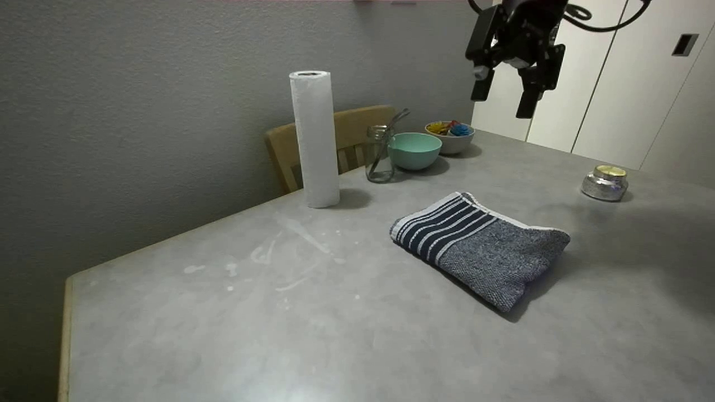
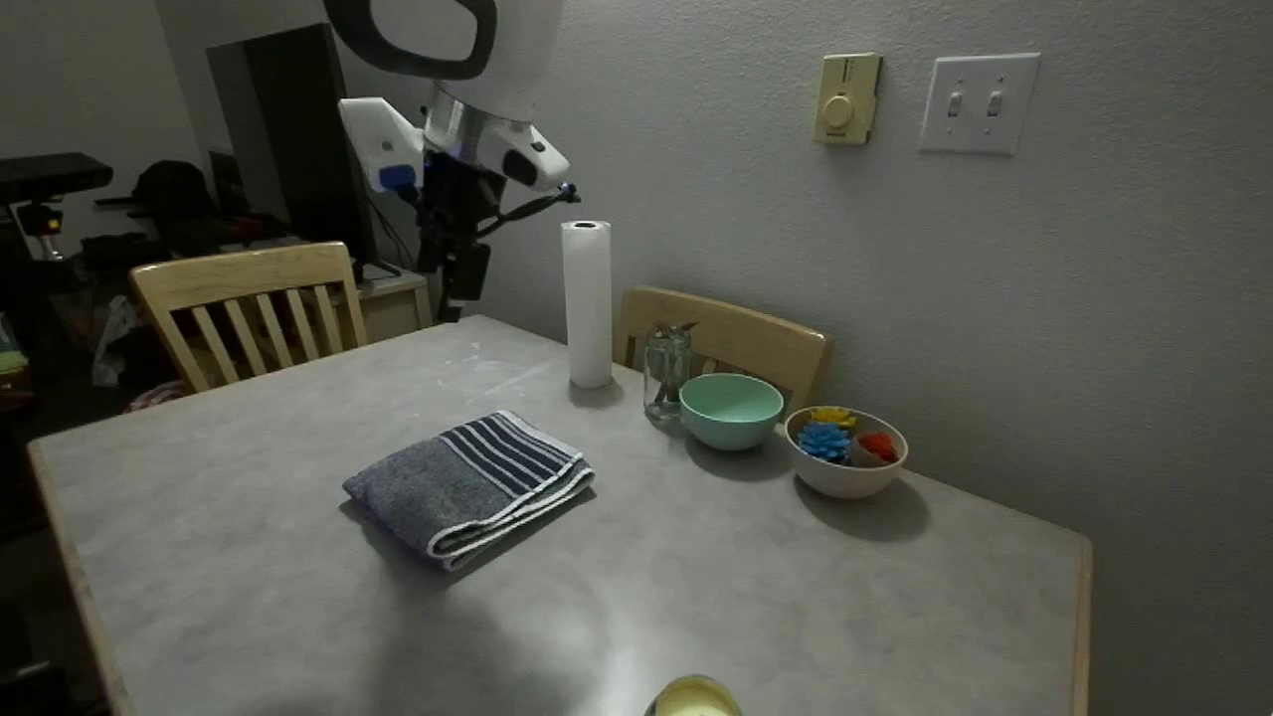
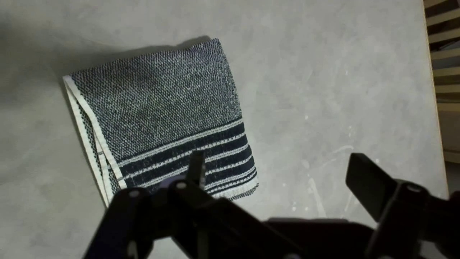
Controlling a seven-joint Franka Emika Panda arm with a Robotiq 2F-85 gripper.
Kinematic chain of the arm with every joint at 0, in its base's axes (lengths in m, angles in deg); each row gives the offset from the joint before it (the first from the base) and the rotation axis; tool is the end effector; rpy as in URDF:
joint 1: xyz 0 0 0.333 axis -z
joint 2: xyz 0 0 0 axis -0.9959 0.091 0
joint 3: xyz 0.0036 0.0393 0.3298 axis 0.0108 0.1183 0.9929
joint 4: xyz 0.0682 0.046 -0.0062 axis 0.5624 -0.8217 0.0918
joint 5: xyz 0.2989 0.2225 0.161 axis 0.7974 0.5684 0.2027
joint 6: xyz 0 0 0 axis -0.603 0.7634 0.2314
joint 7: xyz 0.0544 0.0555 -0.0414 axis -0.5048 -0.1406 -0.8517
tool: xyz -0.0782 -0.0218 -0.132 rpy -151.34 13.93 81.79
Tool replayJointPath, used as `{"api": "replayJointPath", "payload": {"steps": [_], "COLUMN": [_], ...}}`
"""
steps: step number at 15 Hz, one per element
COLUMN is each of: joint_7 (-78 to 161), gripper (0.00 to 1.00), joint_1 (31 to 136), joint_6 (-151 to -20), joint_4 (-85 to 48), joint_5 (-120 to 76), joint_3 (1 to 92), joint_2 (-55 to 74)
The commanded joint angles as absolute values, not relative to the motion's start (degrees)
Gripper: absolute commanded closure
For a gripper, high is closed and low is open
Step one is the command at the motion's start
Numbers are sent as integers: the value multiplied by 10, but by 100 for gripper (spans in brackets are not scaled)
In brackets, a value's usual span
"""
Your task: Fold the grey towel
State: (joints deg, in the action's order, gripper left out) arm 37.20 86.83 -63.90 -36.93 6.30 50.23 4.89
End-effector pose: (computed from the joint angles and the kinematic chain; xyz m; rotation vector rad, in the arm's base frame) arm 0.5957 0.0213 0.3384 -2.7169 0.3616 0.2204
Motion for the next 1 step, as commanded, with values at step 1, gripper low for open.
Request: {"api": "replayJointPath", "payload": {"steps": [1], "joint_7": [372], "gripper": [0], "joint_1": [870], "joint_6": [-638], "joint_4": [-368], "joint_5": [62], "joint_3": [504], "joint_2": [49]}}
